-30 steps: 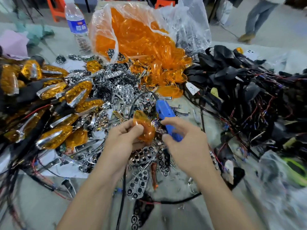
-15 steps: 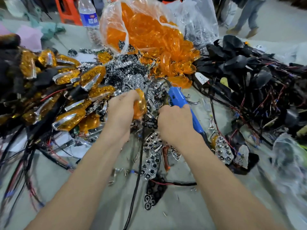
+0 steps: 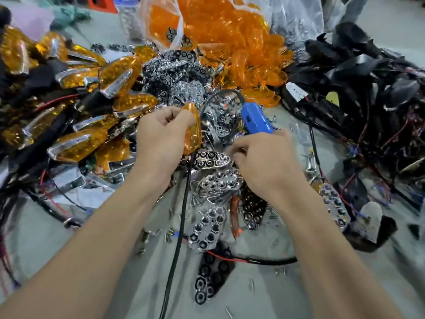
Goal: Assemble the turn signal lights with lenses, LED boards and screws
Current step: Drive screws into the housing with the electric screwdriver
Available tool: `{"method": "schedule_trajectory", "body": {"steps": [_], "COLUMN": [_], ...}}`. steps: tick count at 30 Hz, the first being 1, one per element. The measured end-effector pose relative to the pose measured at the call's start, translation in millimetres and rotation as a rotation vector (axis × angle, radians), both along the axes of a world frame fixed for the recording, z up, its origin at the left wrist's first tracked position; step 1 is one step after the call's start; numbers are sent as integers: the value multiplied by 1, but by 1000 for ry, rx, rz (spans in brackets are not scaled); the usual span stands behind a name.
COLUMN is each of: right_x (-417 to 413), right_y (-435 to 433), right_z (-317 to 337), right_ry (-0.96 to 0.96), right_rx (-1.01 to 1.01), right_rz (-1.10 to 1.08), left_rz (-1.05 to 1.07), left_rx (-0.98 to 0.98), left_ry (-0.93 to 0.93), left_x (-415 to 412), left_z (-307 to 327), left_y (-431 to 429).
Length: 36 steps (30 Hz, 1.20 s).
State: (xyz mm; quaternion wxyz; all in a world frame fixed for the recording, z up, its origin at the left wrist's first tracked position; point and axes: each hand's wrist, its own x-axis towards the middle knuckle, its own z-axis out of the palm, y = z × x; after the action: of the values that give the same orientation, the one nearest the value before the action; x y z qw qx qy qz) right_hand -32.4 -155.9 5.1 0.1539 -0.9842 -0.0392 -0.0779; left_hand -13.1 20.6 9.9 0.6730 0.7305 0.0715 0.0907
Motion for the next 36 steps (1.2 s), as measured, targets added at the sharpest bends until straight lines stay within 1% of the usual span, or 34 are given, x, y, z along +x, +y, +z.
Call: {"method": "schedule_trajectory", "body": {"steps": [2, 6, 9, 12, 15, 19, 21, 22, 24, 27, 31, 36], "right_x": [-5, -7, -6, -9, -8, -7, -8, -10, -13, -16, -15, -12], "right_y": [-1, -6, -6, -5, -8, -15, -14, -12, -6, 1, 6, 10], "right_z": [0, -2, 2, 4, 5, 14, 17, 17, 15, 11, 6, -2], "right_ry": [-80, -176, -244, -160, -70, 50, 120, 157, 201, 181, 54, -94], "right_rx": [116, 344, 599, 844, 1143, 1613, 1762, 1805, 1831, 1754, 1456, 1195], "right_rz": [-3, -18, -25, 25, 23, 21, 31, 35, 35, 11, -62, -41], "left_rz": [-6, -54, -148, -271, -282, -272, -282, -288, -296, -287, -298, -278], "left_rx": [3, 1, 11, 35, 17, -33, -57, -75, -105, -152, -189, -201], "left_ry": [5, 7, -31, -65, -49, -52, -53, -53, -45, -29, -25, -34], "left_x": [1, 2, 1, -1, 0, 1, 0, -1, -1, 2, 2, 2], "left_z": [0, -4, -6, -7, -10, -10, -11, -10, -10, -10, -10, -10], "left_y": [-1, -4, -7, -8, -9, -8, -9, -10, -12, -13, -15, -16]}}
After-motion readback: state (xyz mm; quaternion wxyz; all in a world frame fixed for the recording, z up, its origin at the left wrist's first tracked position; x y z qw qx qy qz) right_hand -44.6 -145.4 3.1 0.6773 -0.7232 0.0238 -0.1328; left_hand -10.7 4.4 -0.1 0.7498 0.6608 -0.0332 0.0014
